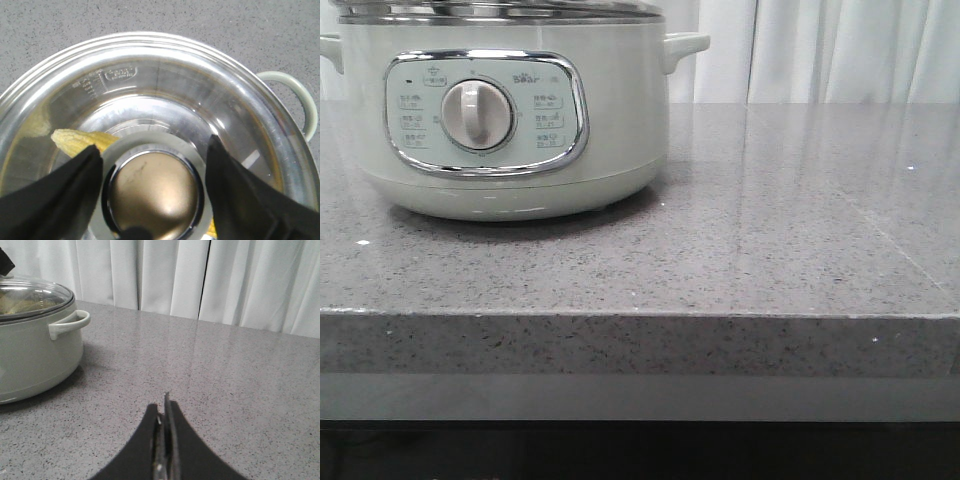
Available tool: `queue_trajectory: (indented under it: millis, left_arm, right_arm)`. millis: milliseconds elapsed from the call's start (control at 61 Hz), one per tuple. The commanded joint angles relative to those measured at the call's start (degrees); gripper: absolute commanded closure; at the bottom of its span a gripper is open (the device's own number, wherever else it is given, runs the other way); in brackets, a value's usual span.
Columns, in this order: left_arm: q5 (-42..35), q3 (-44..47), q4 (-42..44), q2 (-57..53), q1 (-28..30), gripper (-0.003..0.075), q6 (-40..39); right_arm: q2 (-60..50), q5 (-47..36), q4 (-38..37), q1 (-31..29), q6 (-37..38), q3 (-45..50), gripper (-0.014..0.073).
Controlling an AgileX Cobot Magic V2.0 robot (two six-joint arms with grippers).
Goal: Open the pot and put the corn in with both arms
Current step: 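Lower the glass lid back onto the pot with the left gripper, then release the lid knob and raise the left gripper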
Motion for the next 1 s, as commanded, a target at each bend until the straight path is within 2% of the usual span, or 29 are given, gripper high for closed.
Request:
queue_trajectory:
  millis: [0, 295, 541, 655, 819, 983]
  left_arm:
    - [-3.2, -1.6, -1.3, -4.3, -0.2, 0.0239, -0.1]
    - [-3.8, -1.6, -1.3, -11.1, -0.2, 0.0256, 0.7]
    - [-6.4, 4.2, -1.4, -20.1, -0.2, 0.0507, 2.8]
    - [-11.2, 12.8, -2.7, -26.4, -0.2, 0.0622, 4.3]
    - [-20.1, 27.4, -3.3, -37.3, -0.2, 0.0736, 4.7]
    - [-30.3, 44.4, -4.4, -49.7, -0.2, 0.0738, 4.7]
  right_arm:
    - [0.3, -4.2, -0.3, -0.3, -0.8, -1.4, 0.0661]
    - [0.3, -4.2, -0.3, -0.3, -0.8, -1.4, 0.0661]
    - [0.3, -4.2, -0.3, -0.3, -0.8, -1.4, 0.0661]
    - [0.3, -4.2, -0.3, -0.3, -0.8, -1.4, 0.0661]
    - [0.3, -4.2, -0.3, -0.3, -0.8, -1.4, 0.0661]
    - [0.3, -4.2, -0.3, -0.3, -0.8, -1.4, 0.0661]
